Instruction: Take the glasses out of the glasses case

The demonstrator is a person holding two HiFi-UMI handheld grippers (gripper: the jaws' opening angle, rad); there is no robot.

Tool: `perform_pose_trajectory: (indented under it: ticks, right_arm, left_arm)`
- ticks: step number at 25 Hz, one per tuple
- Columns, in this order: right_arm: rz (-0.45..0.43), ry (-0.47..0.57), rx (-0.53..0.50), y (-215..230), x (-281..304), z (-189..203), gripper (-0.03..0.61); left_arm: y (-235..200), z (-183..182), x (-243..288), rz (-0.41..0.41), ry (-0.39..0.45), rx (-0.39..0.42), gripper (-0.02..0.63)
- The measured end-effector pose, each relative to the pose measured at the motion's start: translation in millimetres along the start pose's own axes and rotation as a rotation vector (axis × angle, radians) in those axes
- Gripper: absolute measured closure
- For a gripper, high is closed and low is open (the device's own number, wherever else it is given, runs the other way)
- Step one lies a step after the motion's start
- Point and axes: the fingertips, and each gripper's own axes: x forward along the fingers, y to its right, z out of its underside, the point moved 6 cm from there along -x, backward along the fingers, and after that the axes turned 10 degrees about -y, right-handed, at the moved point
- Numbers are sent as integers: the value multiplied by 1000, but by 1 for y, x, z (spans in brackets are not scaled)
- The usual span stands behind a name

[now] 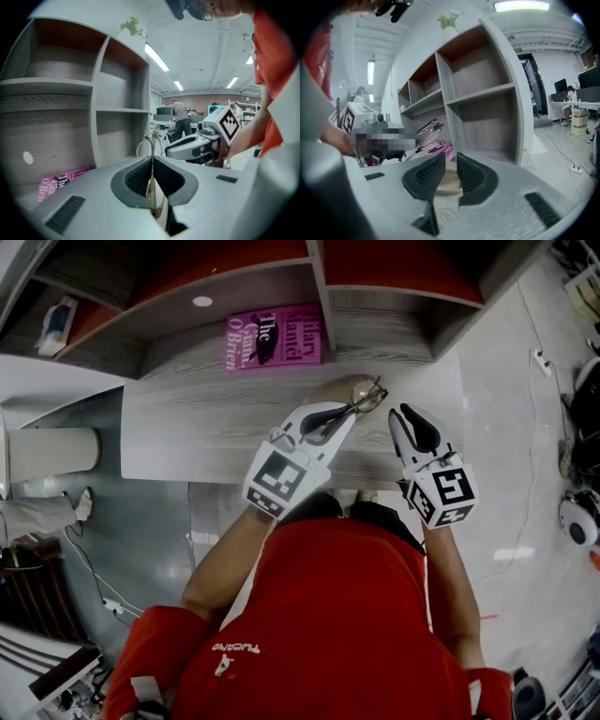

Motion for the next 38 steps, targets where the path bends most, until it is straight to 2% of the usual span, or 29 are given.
perform_pose_trajectory:
  ticks: [7, 18, 25, 38]
  right_arm:
    - [-28, 113, -36, -8, -21, -36, 506]
    - [-76, 298, -117, -27, -61, -87, 546]
    - [-86, 387, -131, -36, -83, -97, 572]
    - [-30, 412, -140, -37, -96, -96, 574]
  left_arm:
    - [-2, -37, -31, -22, 182, -72, 594]
    - [-7, -86, -74, -45, 390, -145, 594]
    - [-3, -98, -88, -33, 459, -141, 594]
    - [1, -103, -98, -17, 483, -119, 594]
